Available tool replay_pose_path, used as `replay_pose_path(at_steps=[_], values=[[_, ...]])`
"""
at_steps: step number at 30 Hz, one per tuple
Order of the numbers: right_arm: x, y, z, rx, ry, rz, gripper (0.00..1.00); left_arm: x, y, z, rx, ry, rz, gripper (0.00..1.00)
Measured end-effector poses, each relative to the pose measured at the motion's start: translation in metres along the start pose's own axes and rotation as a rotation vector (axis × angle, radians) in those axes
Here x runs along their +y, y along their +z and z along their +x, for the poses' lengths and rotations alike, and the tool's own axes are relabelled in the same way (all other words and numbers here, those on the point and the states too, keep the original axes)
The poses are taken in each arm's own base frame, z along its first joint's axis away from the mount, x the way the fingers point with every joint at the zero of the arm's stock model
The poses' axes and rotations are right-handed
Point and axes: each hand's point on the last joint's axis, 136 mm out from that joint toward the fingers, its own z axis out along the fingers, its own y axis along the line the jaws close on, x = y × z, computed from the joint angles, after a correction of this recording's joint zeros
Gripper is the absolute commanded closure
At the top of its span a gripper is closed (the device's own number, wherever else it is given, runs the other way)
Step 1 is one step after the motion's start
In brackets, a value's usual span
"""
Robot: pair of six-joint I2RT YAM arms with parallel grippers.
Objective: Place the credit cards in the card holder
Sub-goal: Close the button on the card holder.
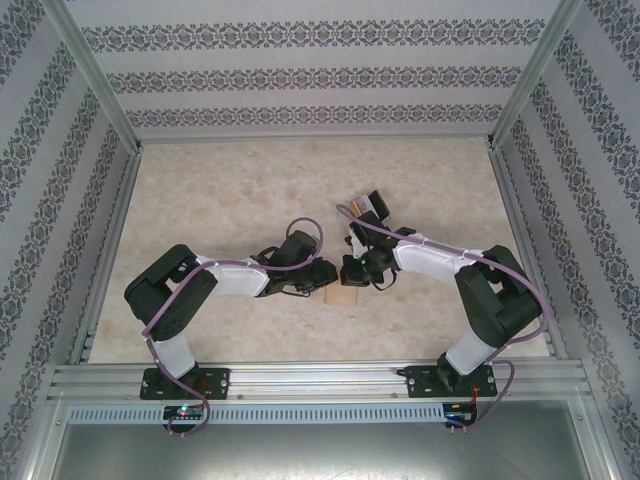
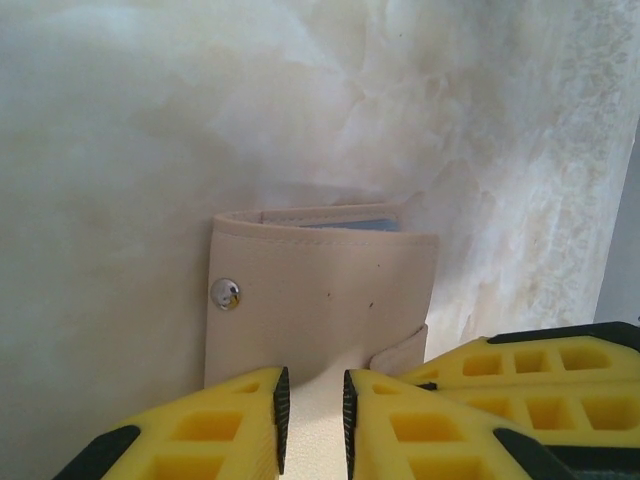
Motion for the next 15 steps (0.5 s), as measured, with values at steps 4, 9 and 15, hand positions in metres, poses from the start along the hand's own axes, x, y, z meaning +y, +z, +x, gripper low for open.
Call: replay_pose_path(at_steps=[4, 9, 15], values=[[0.003, -0.010, -0.002, -0.006, -0.005, 0.014, 1.00, 0.000, 0.000, 0.000, 0.000, 0.000, 0.000, 0.76], [0.002, -0.013, -0.001, -0.005, -0.003, 0.022, 1.00, 0.000, 0.000, 0.000, 0.000, -0.003, 0.001, 0.76], [0.005, -0.011, 0.001, 0.001, -0.012, 0.022, 1.00, 0.000, 0.001, 0.000, 0.003, -0.003, 0.002, 0.76]])
